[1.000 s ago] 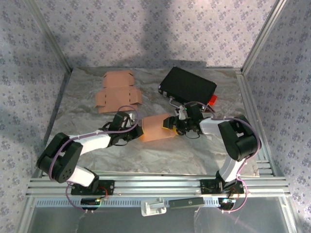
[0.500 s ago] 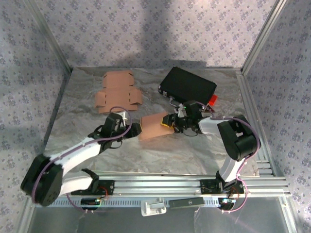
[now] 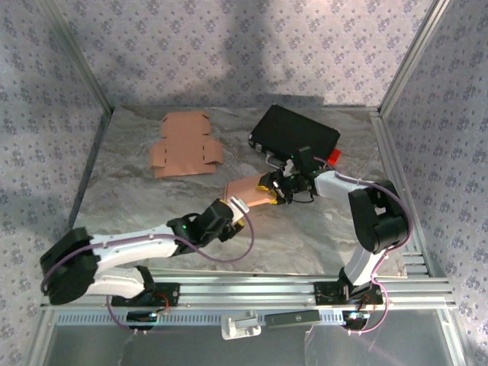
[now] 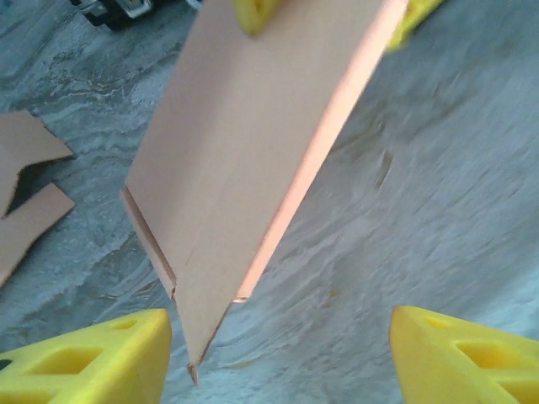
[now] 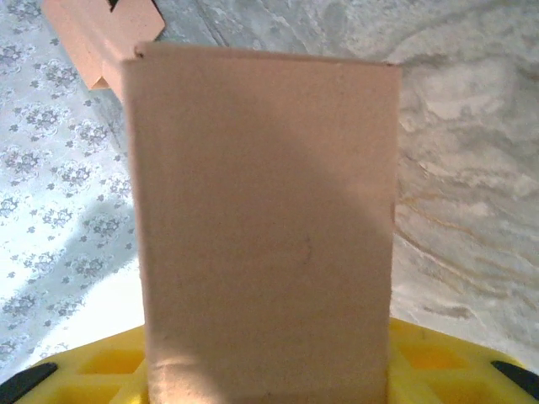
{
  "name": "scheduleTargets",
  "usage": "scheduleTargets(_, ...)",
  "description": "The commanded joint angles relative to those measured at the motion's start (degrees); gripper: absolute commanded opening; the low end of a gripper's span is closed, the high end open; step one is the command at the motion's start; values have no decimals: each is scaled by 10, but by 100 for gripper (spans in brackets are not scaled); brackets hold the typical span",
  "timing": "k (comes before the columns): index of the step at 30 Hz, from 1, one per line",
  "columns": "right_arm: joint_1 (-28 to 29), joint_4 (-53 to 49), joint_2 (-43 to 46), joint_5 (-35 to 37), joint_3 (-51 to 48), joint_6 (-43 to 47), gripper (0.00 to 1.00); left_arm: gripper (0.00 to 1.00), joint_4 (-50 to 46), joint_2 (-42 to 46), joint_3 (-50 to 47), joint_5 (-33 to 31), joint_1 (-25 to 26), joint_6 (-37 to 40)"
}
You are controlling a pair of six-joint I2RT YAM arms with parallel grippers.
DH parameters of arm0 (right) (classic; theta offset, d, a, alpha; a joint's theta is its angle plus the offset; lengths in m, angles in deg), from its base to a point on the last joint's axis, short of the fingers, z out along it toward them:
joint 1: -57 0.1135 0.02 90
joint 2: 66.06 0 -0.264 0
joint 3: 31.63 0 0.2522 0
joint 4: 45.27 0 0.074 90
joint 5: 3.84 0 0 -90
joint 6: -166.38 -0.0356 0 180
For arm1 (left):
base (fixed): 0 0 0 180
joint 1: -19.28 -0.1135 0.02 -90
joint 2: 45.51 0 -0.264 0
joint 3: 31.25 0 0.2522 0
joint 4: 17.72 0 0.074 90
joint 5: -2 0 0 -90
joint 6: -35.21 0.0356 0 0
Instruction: Fold the paper box
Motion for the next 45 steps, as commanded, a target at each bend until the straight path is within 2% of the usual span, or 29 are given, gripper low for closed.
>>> scheduleTargets(1,-8,-100,11,-18,10,-5,49,69,43,-47,30,-114,18,118)
scheduleTargets(5,-18,-119,15,-28,6,-1,49,70,66,-105,52,-157,20,139)
scheduleTargets(9,-28,-124,19,-36,-5,-3,48,70,97,-141,61,-129,20,139)
scheduleTargets(13,-34,-125,20,-44,-12,-4,48,67,105,-186,85,-131,20,139)
scheduleTargets(17,-40,-115,20,-52,-24,-14,48,62,113,-216,100,-141,27,146)
scheduleTargets(22,-49,-113,19,-63,-31,-18,48,47,82,-228,125,-143,28,149)
scheduleTargets(27,-60,-121,34,-65,-30,-15,60,33,-8,-216,163,-100,28,141)
scheduleTargets(33,-78,-164,69,-48,-12,17,72,31,-125,-201,201,-32,28,134)
scheduleTargets(37,-104,-235,139,21,12,81,75,31,-255,-194,253,41,24,125)
scheduleTargets(41,-133,-233,240,95,-8,114,75,31,-367,-191,290,124,13,118)
scheduleTargets(45,-118,-225,317,175,-29,169,72,31,-459,-203,314,180,4,119)
